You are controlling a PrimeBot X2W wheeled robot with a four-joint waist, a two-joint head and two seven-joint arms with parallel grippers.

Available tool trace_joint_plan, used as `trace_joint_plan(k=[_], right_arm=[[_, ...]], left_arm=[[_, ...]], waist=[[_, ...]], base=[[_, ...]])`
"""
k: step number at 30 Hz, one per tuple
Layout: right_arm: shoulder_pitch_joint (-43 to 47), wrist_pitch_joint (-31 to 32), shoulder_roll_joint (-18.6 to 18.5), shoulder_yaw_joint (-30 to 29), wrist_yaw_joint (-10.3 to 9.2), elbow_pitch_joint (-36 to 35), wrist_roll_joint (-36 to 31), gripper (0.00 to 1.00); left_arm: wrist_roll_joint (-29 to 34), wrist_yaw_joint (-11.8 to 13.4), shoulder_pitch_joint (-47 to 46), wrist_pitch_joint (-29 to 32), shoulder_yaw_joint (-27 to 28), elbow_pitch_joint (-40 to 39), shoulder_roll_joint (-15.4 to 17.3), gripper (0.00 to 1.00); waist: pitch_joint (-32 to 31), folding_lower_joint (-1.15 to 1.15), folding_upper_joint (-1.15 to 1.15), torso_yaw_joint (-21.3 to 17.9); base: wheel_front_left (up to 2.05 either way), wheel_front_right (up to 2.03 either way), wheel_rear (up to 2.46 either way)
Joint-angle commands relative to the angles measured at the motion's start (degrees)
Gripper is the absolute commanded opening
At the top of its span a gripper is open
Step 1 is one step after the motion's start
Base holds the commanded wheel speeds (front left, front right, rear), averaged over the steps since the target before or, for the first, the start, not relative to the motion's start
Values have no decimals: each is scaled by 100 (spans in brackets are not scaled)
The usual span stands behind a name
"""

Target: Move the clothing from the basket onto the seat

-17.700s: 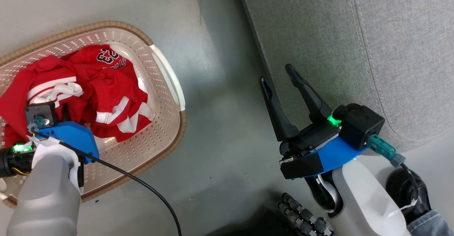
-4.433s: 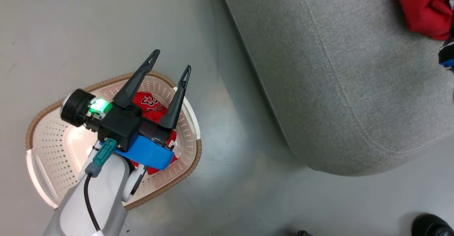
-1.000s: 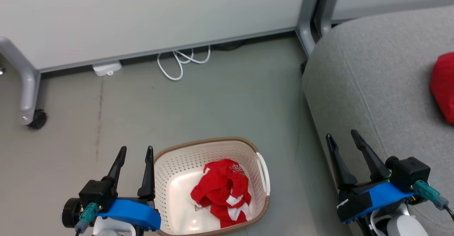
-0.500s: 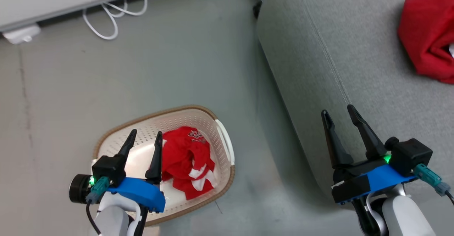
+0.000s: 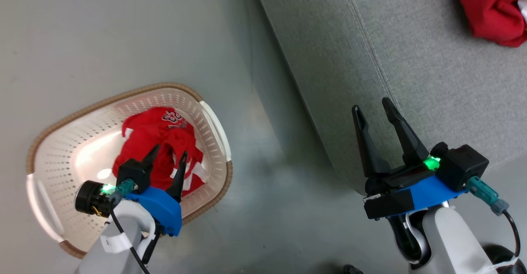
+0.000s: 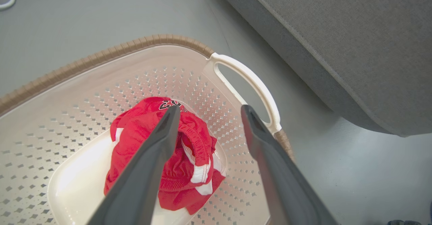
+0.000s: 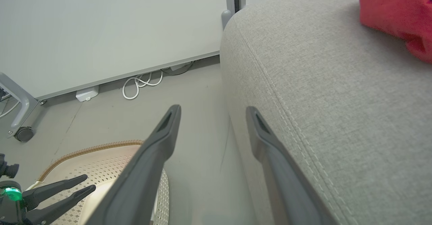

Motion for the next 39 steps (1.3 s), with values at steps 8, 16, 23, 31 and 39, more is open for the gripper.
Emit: trace_joint_plan(k=[8,16,23,31,39], right_arm=[[-468,-168,117,311,1,-92,133,100],[-793,-196,141,563,1,-322,163,100],[-920,-198,139,743,1,-597,165,100],[-937,-197,138,891,1,-716,58,100],[-891,-197,138,943,1,-771,22,100]], left_arm=[[-372,-8,-505,129,-483,332,455,100],[-477,-8,-768,220,-496,536,675,100],[-464,97,-1030,376,-541,744,633,100],[-505,139,-1287,460,-578,1053,533,100],[-550,146,-1458,462,-625,1352,447,24]], waist=[[933,-1,0,-593],[1412,-1,0,-762],[1665,-1,0,-717],[1777,-1,0,-625],[1792,-1,0,-594]], base=[[0,0,0],[0,0,0],[0,0,0],[0,0,0],[0,0,0]])
